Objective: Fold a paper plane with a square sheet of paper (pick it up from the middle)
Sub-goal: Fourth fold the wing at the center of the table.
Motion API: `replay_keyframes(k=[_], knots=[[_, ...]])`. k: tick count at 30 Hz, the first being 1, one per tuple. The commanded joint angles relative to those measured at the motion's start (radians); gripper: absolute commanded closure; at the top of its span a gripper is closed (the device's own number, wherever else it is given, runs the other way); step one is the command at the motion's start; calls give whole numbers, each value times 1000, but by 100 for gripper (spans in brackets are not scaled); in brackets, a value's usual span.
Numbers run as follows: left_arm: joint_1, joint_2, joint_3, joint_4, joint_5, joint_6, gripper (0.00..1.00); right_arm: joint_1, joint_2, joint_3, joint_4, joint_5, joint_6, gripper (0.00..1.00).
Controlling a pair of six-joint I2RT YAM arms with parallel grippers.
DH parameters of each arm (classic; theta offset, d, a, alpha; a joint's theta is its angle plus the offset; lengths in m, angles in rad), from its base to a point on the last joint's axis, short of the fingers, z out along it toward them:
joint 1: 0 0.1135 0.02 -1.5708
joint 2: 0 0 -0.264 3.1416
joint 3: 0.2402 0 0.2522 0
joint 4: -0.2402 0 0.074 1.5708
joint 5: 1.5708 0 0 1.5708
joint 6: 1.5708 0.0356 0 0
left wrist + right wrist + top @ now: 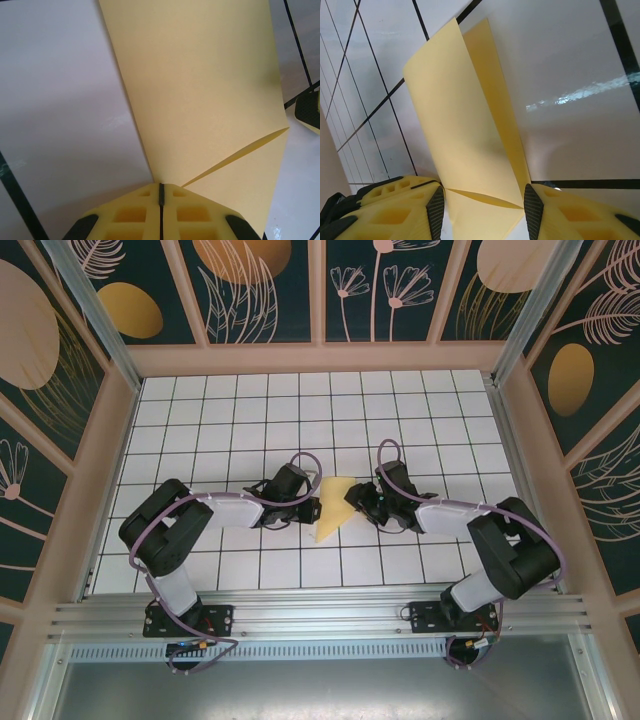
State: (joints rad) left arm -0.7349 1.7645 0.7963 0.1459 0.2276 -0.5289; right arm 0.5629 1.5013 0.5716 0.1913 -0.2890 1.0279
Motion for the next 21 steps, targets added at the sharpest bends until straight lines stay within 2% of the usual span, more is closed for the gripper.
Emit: replay_keyframes(k=[1,21], knots=[[5,41,-12,-13,-13,1,93,0,27,-4,37,-18,17,51],[5,35,-1,-21,-7,3,93,2,44,7,91,-77,-7,56]])
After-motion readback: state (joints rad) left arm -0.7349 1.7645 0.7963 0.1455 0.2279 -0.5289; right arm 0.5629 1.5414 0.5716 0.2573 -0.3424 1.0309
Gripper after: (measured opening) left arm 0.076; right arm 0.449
